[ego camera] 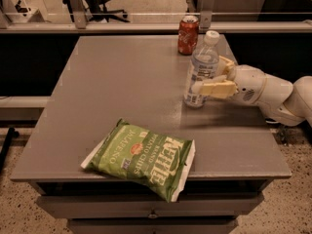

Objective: Place blue plastic bottle upright

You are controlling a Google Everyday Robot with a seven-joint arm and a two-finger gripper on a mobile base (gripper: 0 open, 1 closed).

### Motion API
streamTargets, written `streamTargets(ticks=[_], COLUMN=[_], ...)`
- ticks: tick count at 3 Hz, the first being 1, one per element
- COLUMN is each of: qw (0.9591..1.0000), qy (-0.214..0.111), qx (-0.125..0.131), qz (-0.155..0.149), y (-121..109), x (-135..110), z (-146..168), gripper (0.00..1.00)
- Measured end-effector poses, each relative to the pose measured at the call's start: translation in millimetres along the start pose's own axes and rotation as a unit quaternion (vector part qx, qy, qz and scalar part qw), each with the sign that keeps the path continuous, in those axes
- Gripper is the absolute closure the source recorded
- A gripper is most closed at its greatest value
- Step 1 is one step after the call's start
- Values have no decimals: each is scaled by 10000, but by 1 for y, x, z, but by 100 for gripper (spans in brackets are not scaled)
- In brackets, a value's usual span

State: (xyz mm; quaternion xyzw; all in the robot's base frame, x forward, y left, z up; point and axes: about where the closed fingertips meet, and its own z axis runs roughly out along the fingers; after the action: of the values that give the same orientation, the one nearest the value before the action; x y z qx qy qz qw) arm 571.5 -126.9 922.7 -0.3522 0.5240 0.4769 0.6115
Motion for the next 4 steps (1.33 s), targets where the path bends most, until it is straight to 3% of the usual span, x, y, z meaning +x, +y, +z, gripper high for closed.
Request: streamTargets(ticks=[2, 4], qw=[9998, 9944], qy=[194, 992], qx=[56, 333], qz=[-53, -164], y=[3, 10], x=[-5, -63], z=[-13, -85], gripper=[0, 0])
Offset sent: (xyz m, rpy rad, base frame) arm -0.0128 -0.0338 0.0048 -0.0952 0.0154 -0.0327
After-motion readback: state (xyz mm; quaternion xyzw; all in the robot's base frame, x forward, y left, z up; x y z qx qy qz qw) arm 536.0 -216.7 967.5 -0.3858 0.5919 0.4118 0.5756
